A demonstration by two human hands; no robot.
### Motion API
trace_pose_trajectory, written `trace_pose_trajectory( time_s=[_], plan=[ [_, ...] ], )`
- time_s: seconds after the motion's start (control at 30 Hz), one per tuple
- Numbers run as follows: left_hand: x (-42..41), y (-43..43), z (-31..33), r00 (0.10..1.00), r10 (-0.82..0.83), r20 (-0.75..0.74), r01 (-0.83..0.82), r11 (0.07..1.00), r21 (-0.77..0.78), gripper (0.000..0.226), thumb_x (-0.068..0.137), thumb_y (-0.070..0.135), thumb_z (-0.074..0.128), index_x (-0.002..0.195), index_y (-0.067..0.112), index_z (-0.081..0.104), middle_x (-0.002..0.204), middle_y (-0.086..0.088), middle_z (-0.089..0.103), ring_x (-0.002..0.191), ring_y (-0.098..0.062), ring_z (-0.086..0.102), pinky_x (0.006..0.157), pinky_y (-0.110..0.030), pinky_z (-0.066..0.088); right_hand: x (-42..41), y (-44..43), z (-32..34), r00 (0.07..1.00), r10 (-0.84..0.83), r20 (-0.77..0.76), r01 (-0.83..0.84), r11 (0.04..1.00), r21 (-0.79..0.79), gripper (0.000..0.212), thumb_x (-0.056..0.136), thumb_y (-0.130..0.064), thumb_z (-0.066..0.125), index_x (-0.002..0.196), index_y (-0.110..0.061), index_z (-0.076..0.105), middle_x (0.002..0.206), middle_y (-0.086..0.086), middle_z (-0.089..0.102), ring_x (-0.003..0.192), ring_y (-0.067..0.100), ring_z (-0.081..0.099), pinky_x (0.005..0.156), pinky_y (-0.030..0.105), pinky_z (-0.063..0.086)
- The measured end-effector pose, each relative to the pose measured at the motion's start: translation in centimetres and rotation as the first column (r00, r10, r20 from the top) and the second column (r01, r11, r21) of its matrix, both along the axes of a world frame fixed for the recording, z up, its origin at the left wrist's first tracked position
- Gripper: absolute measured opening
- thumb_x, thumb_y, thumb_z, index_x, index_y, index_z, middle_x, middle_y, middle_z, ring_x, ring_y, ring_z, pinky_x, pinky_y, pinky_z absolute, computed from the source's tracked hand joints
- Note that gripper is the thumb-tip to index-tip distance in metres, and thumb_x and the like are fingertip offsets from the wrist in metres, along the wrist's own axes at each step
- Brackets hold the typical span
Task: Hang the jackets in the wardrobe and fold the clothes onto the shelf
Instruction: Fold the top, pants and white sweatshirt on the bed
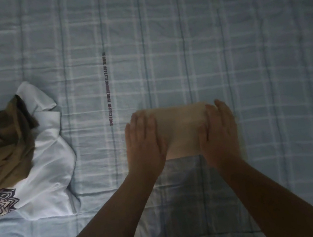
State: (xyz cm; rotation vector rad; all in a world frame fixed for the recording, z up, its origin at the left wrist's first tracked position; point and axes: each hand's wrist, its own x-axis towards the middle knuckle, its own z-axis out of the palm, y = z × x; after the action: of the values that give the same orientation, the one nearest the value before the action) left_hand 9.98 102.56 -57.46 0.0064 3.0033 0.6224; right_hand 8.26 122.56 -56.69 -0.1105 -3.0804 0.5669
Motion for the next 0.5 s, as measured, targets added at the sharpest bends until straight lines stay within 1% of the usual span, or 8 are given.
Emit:
trace_pose_trajectory(
  time_s=[0.03,0.1,0.17,0.23,0.37,0.5],
  plan=[
    [-0.1,0.3,-0.1,0.996,-0.088,0.013,0.089,0.996,-0.023,0.06,0.097,0.032,0.046,0.149,0.006,0.038,0.159,-0.02,0.029,0.151,-0.038,0.016,0.119,-0.057,0.019,0.0,-0.5,0.1,0.992,0.126,-0.017,-0.126,0.992,0.031,0.054,0.097,-0.028,0.045,0.145,-0.004,0.041,0.155,0.018,0.034,0.146,0.033,0.026,0.12,0.044,0.022],
    [-0.1,0.6,-0.9,0.979,-0.193,0.071,0.199,0.976,-0.086,0.063,0.1,0.039,0.038,0.153,0.006,0.033,0.162,-0.019,0.024,0.152,-0.036,0.011,0.121,-0.055,0.014,0.0,-1.2,-0.8,0.942,0.333,0.044,-0.335,0.939,0.074,0.056,0.099,-0.028,0.041,0.15,-0.004,0.036,0.159,0.017,0.028,0.15,0.032,0.019,0.12,0.05,0.021],
    [-0.1,0.4,-2.2,0.963,-0.238,0.124,0.253,0.959,-0.13,0.066,0.101,0.046,0.031,0.156,0.009,0.026,0.163,-0.018,0.02,0.153,-0.034,0.009,0.122,-0.053,0.012,0.3,-1.0,-2.3,0.894,0.419,0.162,-0.438,0.892,0.114,0.061,0.1,-0.034,0.035,0.152,-0.003,0.029,0.16,0.017,0.025,0.15,0.032,0.017,0.118,0.052,0.022],
    [0.1,0.1,-3.4,0.955,-0.256,0.15,0.278,0.948,-0.152,0.067,0.102,0.05,0.028,0.158,0.013,0.022,0.164,-0.017,0.016,0.153,-0.032,0.006,0.122,-0.053,0.012,0.7,-0.5,-3.8,0.881,0.414,0.229,-0.449,0.884,0.131,0.066,0.1,-0.039,0.034,0.154,-0.004,0.025,0.161,0.017,0.023,0.151,0.03,0.015,0.119,0.051,0.021],
    [0.1,0.4,-4.6,0.955,-0.239,0.173,0.267,0.95,-0.16,0.068,0.101,0.051,0.028,0.158,0.016,0.02,0.165,-0.016,0.015,0.153,-0.033,0.005,0.123,-0.052,0.01,0.8,-0.6,-5.0,0.897,0.38,0.228,-0.414,0.901,0.129,0.067,0.098,-0.039,0.035,0.155,-0.005,0.023,0.161,0.017,0.024,0.151,0.03,0.016,0.121,0.05,0.018],
    [0.0,0.5,-3.9,0.956,-0.228,0.184,0.253,0.958,-0.132,0.067,0.101,0.05,0.03,0.158,0.015,0.021,0.165,-0.016,0.014,0.153,-0.033,0.005,0.122,-0.053,0.013,0.5,-0.6,-4.5,0.886,0.396,0.242,-0.431,0.895,0.112,0.066,0.099,-0.039,0.034,0.154,-0.004,0.025,0.16,0.017,0.026,0.15,0.03,0.018,0.12,0.051,0.019]
  ],
)
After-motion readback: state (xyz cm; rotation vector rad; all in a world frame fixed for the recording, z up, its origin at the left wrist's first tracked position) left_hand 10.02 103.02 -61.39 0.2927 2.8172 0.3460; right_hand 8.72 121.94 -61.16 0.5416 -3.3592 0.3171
